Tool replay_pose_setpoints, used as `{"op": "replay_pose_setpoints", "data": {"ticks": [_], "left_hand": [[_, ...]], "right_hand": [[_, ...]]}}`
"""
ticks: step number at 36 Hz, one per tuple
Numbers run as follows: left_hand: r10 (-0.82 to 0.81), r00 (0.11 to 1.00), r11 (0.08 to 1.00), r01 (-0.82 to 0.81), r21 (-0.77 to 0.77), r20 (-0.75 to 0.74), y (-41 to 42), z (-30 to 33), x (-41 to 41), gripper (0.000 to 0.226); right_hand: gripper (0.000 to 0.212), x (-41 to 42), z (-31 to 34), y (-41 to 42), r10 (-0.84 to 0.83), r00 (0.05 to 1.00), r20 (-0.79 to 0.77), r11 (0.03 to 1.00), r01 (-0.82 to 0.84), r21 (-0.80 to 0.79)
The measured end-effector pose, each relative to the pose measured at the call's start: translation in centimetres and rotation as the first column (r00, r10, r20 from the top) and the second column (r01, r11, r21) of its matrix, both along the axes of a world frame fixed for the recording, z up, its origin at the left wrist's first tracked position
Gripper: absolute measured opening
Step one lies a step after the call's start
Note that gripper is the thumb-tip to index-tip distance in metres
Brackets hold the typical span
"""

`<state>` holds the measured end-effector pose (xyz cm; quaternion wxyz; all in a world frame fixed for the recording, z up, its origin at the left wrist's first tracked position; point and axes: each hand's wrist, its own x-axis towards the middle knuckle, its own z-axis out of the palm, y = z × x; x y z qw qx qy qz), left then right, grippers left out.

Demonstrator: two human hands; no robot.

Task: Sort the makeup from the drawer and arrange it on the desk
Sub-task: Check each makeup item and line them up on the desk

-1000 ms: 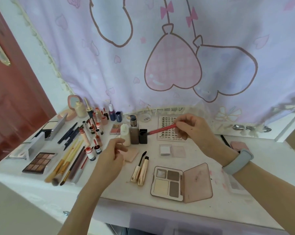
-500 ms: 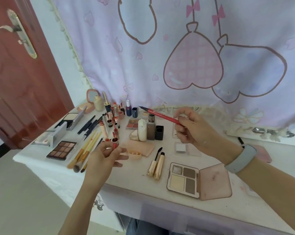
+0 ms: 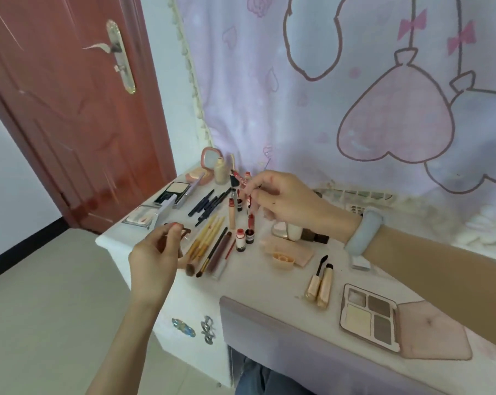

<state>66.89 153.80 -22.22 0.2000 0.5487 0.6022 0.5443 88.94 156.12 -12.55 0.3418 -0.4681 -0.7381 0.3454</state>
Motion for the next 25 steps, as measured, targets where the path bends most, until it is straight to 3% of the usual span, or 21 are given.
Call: {"op": "replay_pose_setpoints", "data": {"ticks": [3, 5, 8, 12, 21, 25], "left_hand": [[0.03, 0.999, 0.999, -0.03, -0.009, -0.015, 1.3, 0.4, -1.5, 0.021], [0.048, 0.999, 0.999, -0.049, -0.016, -0.025, 2.2, 0.5, -2.3, 0.023], [0.059, 0.998, 0.998, -0.059, -0.002, -0.016, 3.2, 0.7, -3.3, 0.024], [0.041, 0.999, 0.999, -0.04, 0.014, -0.018, 4.1, 1.2, -4.3, 0.02], [0.074, 0.997, 0.997, -0.073, 0.006, -0.02, 6.4, 1.4, -5.8, 0.012], [0.065, 0.997, 0.998, -0.064, 0.027, -0.045, 7.0, 1.2, -5.8, 0.013]], "right_hand": [[0.012, -2.5, 0.4, 2.8, 0.017, 0.991, 0.131, 0.995, -0.03, 0.094], [0.014, -3.8, 0.4, 5.1, 0.032, 0.953, 0.301, 0.985, -0.081, 0.151], [0.02, -5.2, 0.3, 8.8, 0.068, 0.817, 0.572, 0.964, -0.202, 0.175], [0.022, -6.9, -0.4, 13.1, 0.061, 0.627, 0.776, 0.94, -0.297, 0.166], [0.021, -10.1, -4.3, 18.1, 0.141, 0.382, 0.913, 0.915, -0.403, 0.028], [0.021, -11.3, -5.3, 18.7, 0.237, 0.369, 0.899, 0.915, -0.396, -0.079]]}}
